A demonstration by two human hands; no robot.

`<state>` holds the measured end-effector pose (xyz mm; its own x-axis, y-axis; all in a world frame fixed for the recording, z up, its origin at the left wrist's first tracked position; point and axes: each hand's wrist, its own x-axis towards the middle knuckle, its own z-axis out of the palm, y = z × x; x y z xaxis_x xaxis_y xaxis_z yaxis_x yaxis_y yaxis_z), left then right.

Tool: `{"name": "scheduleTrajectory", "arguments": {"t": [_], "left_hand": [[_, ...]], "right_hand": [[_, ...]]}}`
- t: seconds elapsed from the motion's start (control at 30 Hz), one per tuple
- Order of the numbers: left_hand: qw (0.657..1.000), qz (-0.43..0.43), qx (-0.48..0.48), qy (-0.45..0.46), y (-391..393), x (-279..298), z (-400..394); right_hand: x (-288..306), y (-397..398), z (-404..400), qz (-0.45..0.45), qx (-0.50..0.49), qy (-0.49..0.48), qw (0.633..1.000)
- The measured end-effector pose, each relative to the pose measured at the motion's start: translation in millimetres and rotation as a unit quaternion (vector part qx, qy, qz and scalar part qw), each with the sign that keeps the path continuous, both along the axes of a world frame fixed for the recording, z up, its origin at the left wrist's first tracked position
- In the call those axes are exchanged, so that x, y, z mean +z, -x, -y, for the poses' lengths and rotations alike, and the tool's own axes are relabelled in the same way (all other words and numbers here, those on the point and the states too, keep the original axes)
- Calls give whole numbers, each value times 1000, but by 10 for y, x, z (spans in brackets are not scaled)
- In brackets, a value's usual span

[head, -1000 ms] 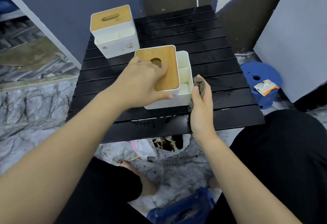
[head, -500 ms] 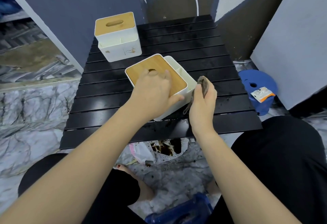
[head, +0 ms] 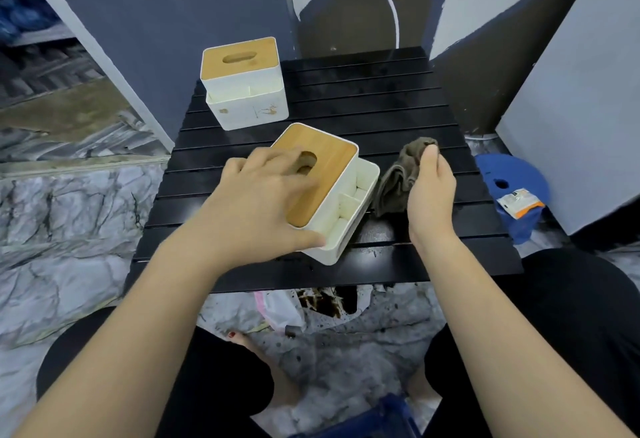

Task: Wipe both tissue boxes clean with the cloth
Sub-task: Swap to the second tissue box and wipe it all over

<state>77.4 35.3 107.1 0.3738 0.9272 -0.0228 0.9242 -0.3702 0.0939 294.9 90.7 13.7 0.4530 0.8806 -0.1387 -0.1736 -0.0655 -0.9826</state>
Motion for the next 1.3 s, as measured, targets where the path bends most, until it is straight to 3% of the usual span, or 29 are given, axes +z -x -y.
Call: {"name": "scheduleTrajectory", "arguments": {"t": [0.13,0.3,0.43,0.67,0.8,0.9,1.0,1.13,1.2,1.3], "left_hand": [[992,-19,115,-55,-347,-146,-81],[993,-37,91,-67,-344,-327,-128],[998,58,17,-14,-131,-285,-71],[994,104,-28,19,88,-244,-31],[988,154,-15,24,141,-282,-16],[955,294,42,6,164,-295,132],[893,421,156,-22,278,-372,316],[800,543,230,110,460,-667,574],[784,564,209,150,410,-831,687],[786,578,202,90,248,-1015,754]], "right_hand": [[60,103,11,34,44,-25,998],[-8,162,61,130,168,6,977],[11,186,96,89,204,11,975],[331,215,11,-1,173,-34,984],[458,123,22,-139,96,-39,985],[454,2,145,-198,55,-51,977],[385,-27,377,-151,65,-61,985],[92,81,740,-59,169,-53,982],[-85,162,926,18,272,-37,962],[-268,291,1081,110,337,-35,934]]}}
